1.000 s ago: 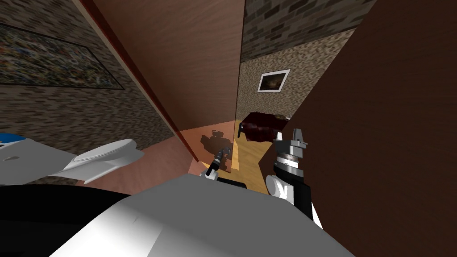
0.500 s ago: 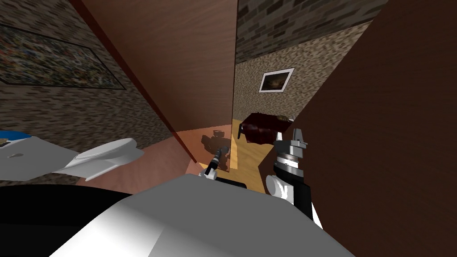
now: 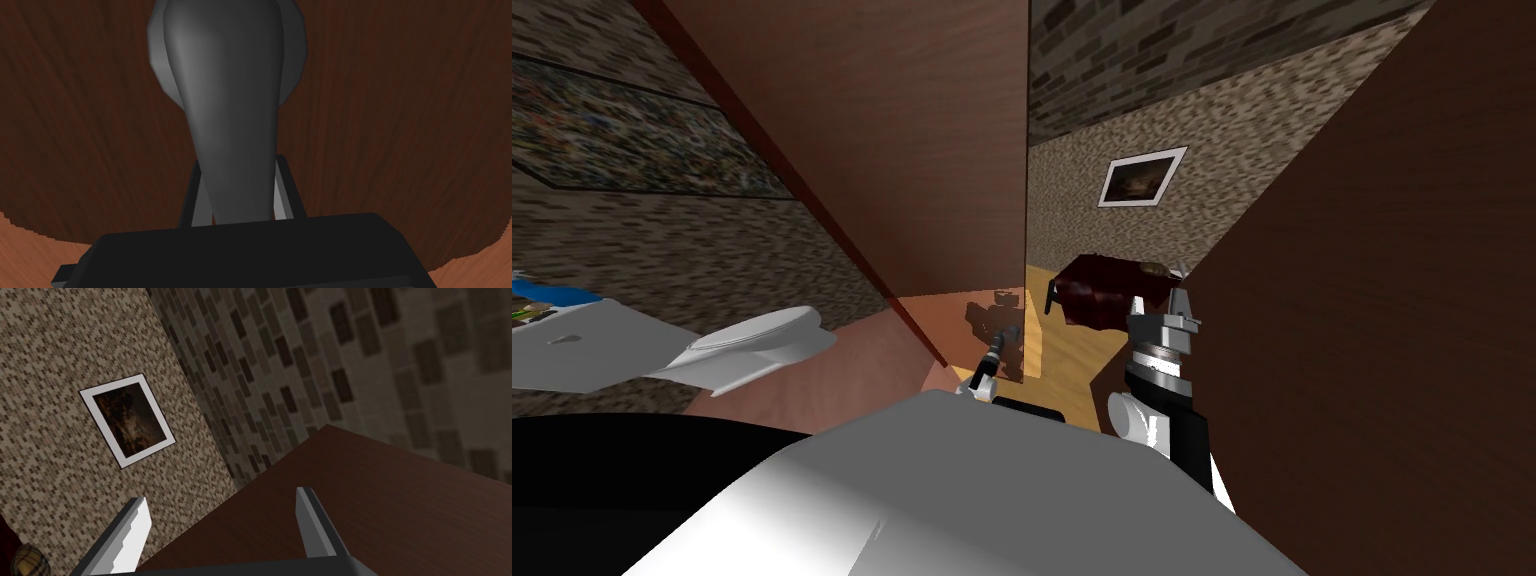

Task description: Push the door open

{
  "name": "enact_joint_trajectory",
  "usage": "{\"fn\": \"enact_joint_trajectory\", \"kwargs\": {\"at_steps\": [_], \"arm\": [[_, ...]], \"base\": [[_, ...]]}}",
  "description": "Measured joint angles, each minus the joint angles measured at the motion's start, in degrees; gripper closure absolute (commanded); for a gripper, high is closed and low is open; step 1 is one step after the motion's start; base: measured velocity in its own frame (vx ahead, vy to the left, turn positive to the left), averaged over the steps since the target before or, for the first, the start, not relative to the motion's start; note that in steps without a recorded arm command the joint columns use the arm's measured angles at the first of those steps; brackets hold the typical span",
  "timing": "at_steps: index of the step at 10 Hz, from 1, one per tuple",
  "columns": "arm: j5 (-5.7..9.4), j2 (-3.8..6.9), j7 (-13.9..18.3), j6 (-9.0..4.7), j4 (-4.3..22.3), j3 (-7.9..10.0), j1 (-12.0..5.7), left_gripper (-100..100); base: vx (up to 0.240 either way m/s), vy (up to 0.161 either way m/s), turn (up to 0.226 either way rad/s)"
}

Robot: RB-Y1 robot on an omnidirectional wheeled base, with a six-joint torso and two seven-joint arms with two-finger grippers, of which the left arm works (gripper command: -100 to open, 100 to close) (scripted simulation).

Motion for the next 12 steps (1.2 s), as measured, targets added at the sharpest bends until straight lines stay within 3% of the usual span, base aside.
{"fn": "enact_joint_trajectory", "kwargs": {"at_steps": [4,9,12], "arm": [[0.74,-0.39,-0.6,-0.18,0.0,3.18,-0.11,100],[1.90,0.31,-1.5,0.08,-0.6,5.19,0.69,100],[2.96,0.08,-2.5,-0.58,0.4,7.16,-0.29,100]], "base": [[0.140,-0.095,0.062],[0.187,-0.077,0.063],[0.183,-0.092,0.071]]}}
